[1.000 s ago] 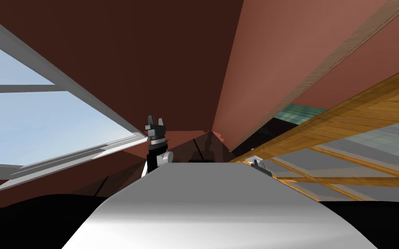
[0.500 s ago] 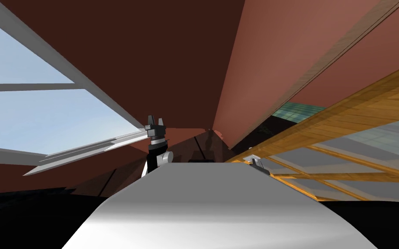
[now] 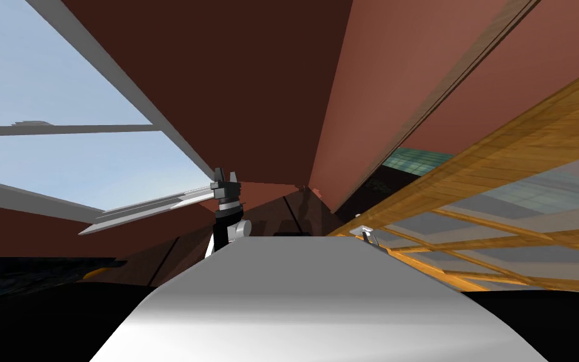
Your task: Pull the door open
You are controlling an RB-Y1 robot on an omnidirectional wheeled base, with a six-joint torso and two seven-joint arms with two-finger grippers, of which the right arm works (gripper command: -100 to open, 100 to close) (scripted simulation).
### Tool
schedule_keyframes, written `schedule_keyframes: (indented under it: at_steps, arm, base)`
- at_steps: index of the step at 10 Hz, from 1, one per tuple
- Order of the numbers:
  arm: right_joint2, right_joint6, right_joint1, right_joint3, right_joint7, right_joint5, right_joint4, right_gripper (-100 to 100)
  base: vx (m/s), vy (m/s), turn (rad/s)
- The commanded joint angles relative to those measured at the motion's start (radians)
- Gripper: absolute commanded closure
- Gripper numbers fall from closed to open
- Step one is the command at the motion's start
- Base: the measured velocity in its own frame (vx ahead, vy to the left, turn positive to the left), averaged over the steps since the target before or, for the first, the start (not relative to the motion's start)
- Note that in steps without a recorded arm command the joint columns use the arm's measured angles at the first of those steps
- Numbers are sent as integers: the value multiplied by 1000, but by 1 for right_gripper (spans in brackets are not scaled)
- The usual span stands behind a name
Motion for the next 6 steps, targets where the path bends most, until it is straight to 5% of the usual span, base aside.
schedule_keyframes:
  at_steps: [1, 4, 5, 6]
  arm:
    - [-2, -11, 5, 17, -2, 15, -1, 100]
    - [-5, -29, 13, 45, -7, 41, -3, 100]
    - [3, -19, 35, 32, 5, 27, -28, -100]
    - [8, -21, 40, 31, 7, 25, -27, -100]
  base:
    - [-161, -25, 40]
    - [-187, -9, 31]
    - [-199, 64, -124]
    - [-144, 128, -118]
